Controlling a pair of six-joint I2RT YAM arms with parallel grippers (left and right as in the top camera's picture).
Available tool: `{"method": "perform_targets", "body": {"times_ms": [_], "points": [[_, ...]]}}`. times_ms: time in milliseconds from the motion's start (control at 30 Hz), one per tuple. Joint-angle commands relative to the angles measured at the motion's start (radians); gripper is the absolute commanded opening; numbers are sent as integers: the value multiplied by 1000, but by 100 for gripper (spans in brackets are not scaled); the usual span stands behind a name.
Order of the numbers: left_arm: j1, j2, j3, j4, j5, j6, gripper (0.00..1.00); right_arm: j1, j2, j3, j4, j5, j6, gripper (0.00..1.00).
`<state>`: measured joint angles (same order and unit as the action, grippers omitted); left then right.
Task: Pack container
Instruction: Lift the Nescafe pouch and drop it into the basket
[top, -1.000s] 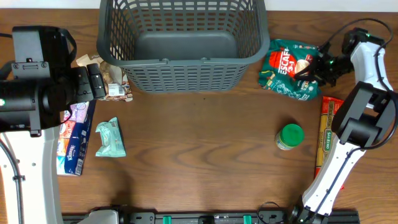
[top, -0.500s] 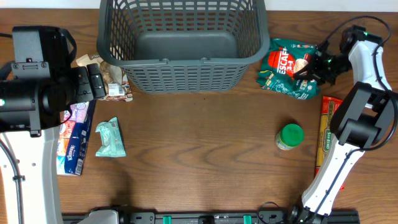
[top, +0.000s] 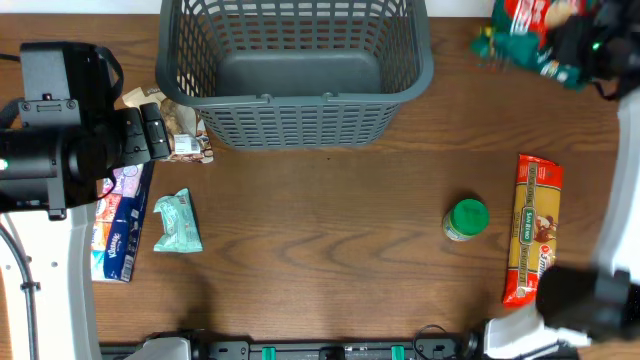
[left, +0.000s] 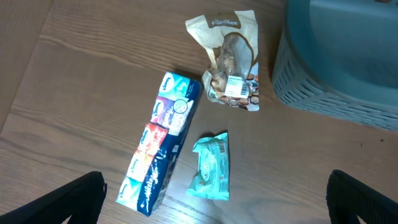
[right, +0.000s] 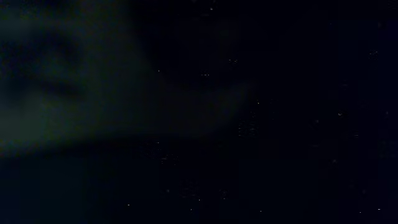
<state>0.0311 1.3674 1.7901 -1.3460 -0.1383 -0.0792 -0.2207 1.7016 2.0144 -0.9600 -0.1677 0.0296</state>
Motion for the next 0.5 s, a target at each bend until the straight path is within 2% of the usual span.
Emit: {"method": "perform_targets", "body": {"times_ms": [0,233,467], "points": [[4,5,1,-8,-4,-13,99,128,-62,22,43,-106,-195,1],[4,5,1,-26,-1,-13,99,394,-91,22,113,-102,-679,1],[4,5,1,-45,-1,-13,99,515,-69,22,272,-50,-791,1]]}}
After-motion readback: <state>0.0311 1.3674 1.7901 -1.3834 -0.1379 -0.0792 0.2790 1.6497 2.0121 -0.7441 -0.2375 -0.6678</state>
